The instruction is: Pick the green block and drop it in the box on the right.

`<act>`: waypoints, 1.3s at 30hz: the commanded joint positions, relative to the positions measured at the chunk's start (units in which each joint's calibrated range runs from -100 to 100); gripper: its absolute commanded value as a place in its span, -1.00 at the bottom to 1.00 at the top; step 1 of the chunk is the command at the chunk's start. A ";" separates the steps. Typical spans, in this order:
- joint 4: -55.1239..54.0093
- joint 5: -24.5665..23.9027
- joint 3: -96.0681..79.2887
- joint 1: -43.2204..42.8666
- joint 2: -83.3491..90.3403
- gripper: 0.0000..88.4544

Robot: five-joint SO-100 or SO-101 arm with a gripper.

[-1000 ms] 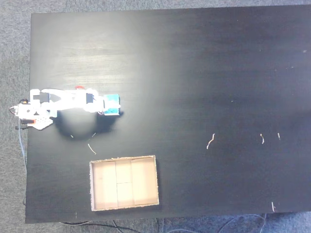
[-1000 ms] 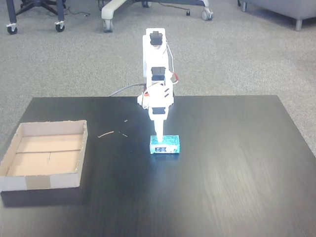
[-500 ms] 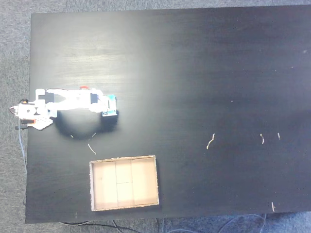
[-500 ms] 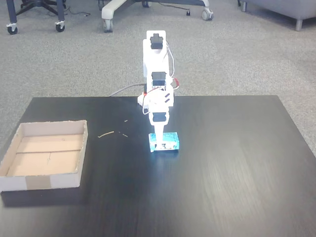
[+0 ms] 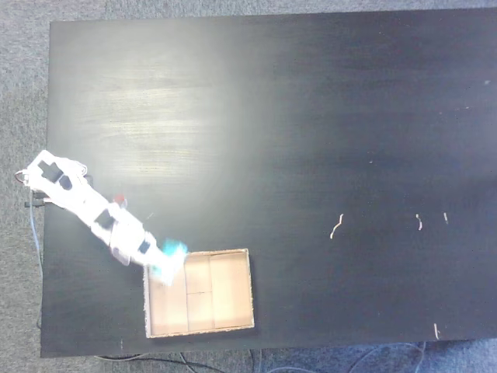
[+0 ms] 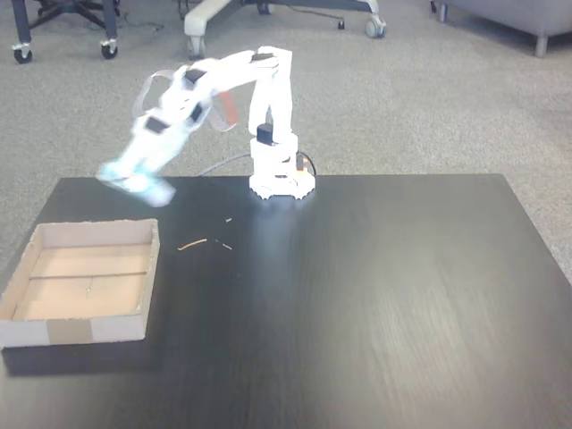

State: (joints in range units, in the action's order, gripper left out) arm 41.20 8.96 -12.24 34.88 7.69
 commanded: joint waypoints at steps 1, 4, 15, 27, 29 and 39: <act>-8.67 2.05 8.70 7.11 -13.53 -0.51; -9.00 2.78 17.41 7.96 -25.13 -0.51; -7.10 2.93 18.22 5.96 -29.96 -0.03; 5.70 -12.45 -35.09 -28.75 57.43 -0.95; 9.58 -15.19 -45.88 -31.97 69.96 -1.00; 5.95 -9.13 -87.76 -39.86 90.45 -1.00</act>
State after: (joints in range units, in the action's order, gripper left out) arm 45.23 -0.81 -97.69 -2.99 97.66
